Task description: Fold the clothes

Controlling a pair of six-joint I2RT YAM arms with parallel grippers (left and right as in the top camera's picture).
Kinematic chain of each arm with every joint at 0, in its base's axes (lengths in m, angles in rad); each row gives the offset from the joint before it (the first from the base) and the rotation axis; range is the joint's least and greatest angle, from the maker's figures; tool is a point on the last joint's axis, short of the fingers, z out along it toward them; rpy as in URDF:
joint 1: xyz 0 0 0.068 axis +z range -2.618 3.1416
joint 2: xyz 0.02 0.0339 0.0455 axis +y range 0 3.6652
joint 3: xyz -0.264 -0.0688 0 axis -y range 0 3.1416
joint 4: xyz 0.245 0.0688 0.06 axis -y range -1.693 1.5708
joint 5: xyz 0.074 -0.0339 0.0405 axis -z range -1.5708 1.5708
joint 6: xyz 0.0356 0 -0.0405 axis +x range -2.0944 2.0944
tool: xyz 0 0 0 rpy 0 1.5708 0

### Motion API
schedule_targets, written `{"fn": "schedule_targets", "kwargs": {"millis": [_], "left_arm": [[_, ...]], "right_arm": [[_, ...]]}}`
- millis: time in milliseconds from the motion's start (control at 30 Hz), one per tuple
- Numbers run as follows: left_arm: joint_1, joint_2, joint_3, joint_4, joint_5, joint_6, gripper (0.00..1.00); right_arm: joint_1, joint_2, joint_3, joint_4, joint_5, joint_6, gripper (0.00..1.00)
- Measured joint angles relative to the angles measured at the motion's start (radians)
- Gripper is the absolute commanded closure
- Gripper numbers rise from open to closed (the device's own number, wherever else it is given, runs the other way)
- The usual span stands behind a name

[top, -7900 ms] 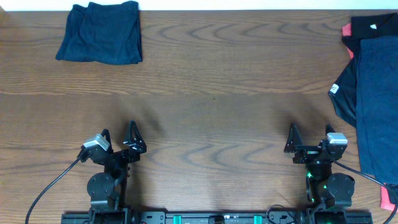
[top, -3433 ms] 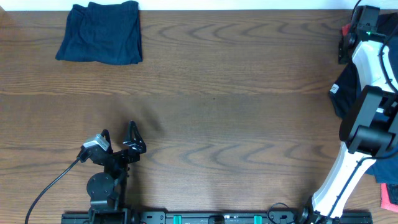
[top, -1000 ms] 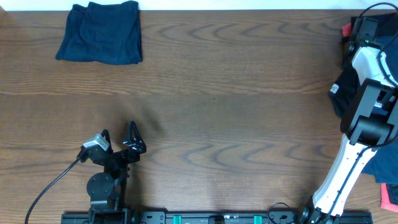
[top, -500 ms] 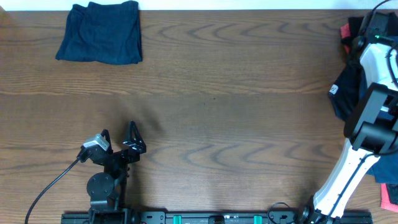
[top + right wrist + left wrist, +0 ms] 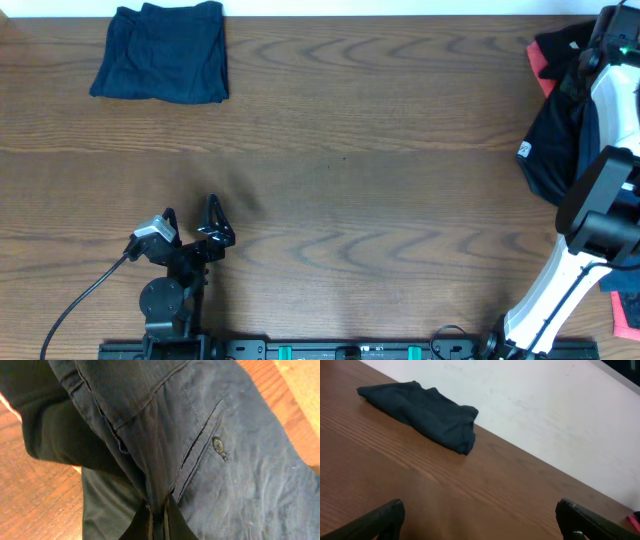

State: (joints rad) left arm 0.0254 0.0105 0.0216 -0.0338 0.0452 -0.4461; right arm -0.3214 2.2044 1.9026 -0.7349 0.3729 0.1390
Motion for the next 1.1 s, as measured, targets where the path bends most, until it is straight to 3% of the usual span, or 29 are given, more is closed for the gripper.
{"fn": "schedule_targets", "kwargs": {"millis": [333, 467, 667, 767, 900, 1000, 1100], "left_arm": [[0.0, 0.0, 0.0, 0.0, 0.0, 0.0, 0.02], [0.0, 0.0, 0.0, 0.0, 0.0, 0.0, 0.02], [0.0, 0.0, 0.0, 0.0, 0.0, 0.0, 0.02], [0.0, 0.0, 0.0, 0.0, 0.0, 0.0, 0.02], [0.0, 0.0, 0.0, 0.0, 0.0, 0.0, 0.02], [0.0, 0.0, 0.0, 0.0, 0.0, 0.0, 0.02], [0.0, 0.0, 0.0, 0.0, 0.0, 0.0, 0.02]], "right_arm": [[0.0, -0.013, 0.0, -0.016, -0.016, 0.0, 0.93], [0.0, -0.013, -0.004, -0.004, -0.042, -0.006, 0.85], [0.01, -0.012, -0.021, 0.024, -0.073, -0.006, 0.85], [0.011, -0.006, -0.027, 0.043, -0.081, -0.011, 0.71], [0.011, 0.003, -0.03, 0.08, -0.089, -0.011, 0.64], [0.011, 0.008, -0.03, 0.12, -0.104, -0.027, 0.53], [0.011, 0.019, -0.03, 0.155, -0.131, -0.043, 0.52]]}}
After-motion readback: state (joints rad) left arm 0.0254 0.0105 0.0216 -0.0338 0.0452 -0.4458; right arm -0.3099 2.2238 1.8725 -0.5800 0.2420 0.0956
